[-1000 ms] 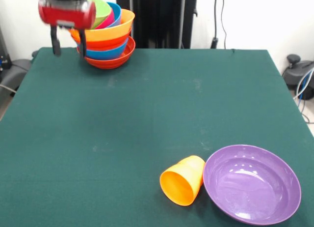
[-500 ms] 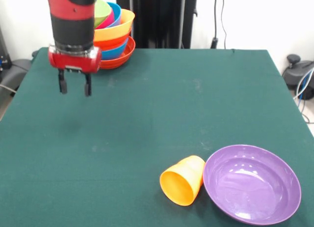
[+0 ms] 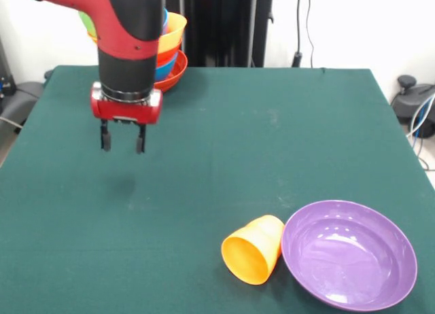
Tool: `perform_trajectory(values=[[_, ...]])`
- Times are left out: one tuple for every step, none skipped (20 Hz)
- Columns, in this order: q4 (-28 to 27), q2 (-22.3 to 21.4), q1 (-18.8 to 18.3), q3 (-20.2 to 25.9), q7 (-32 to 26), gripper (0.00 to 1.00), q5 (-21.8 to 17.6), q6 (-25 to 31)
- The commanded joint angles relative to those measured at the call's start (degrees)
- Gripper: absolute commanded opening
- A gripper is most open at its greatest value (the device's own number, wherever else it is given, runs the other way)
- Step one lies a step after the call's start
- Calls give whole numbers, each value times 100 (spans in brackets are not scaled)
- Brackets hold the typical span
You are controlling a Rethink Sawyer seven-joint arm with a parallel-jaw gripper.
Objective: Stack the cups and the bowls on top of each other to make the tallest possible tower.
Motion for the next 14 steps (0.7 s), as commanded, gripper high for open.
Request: perform_trajectory(values=[[-1121,484,311,225,816,100,294,690],[-1222,500,374,164,809,100,293,821],[-1387,524,463,73,780,100,270,1027],[-1579,550,547,-26,740,100,240,1260],[-1754,559,606,-87,694,100,244,1566],[-1995,604,672,-121,534,100,176,1878],[-2215,641,717,-121,345,100,90,2079],[-2352,666,775,-170,375,100,91,2226],[-2428,686,829,-228,492,100,128,2394],[-2503,706,883,-286,609,100,166,2562],[-2520,708,912,-329,721,100,201,2678],[-2454,677,945,-388,810,100,185,2623],[-2344,633,989,-461,917,100,160,2498],[-2240,595,1024,-520,1007,100,150,2424]])
